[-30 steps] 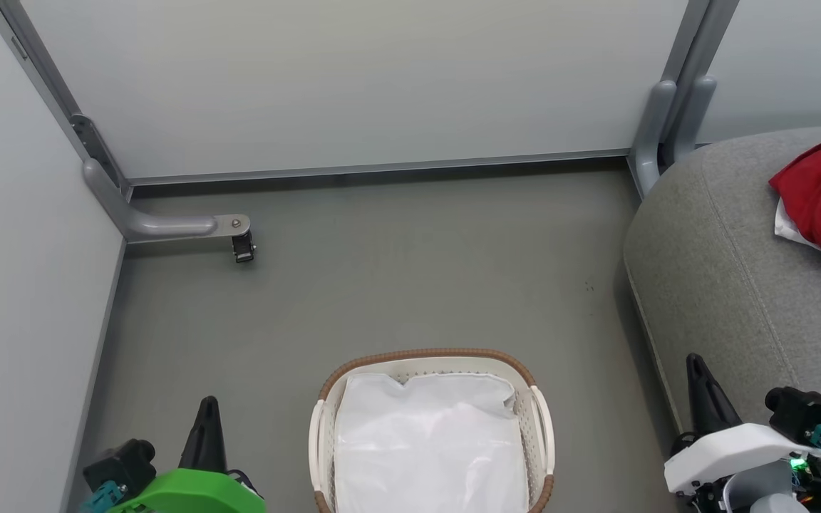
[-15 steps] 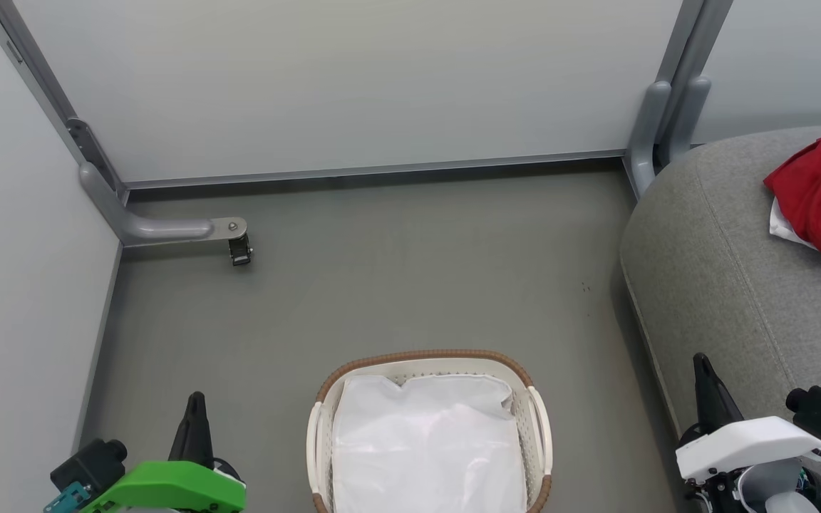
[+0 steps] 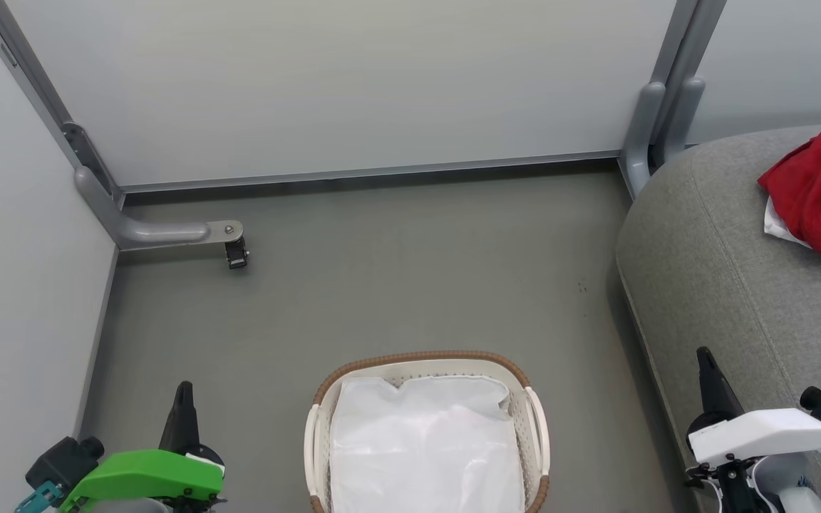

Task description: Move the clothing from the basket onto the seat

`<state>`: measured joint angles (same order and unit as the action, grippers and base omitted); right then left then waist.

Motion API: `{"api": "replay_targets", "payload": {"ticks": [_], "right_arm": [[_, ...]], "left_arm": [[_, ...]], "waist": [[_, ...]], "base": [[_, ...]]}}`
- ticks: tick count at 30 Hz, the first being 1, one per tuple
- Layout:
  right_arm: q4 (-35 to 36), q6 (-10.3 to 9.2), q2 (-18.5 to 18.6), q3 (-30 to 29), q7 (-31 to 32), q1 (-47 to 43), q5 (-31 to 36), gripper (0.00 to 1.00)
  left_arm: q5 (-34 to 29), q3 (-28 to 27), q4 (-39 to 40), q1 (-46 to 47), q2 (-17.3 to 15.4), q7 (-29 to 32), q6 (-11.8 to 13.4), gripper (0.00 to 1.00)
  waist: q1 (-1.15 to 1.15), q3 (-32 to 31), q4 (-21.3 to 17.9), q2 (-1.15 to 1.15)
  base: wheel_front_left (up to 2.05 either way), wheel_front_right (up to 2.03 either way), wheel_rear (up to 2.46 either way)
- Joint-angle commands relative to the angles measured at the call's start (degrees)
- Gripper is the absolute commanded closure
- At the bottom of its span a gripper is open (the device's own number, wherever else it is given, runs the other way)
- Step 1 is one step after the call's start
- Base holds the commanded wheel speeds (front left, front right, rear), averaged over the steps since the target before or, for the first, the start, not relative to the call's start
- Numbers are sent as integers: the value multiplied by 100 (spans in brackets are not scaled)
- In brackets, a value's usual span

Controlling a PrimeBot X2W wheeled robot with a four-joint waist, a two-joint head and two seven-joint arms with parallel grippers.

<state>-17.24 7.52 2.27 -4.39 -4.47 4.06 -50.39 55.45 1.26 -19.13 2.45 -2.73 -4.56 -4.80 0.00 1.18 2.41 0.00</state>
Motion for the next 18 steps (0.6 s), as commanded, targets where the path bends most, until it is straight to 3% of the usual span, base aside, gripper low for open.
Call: {"api": "replay_targets", "payload": {"ticks": [1, 18], "right_arm": [[94, -1, 36, -21, 39, 112, -178, 100], [164, -2, 48, -77, 333, 160, -1279, 100]], "left_arm": [[166, -62, 81, 174, -15, 42, -33, 100], [1132, -263, 208, 249, -18, 339, -101, 100]], "waist": [[0, -2, -4, 0], [0, -22, -53, 0]], "base": [[0, 0, 0], [0, 0, 0]]}}
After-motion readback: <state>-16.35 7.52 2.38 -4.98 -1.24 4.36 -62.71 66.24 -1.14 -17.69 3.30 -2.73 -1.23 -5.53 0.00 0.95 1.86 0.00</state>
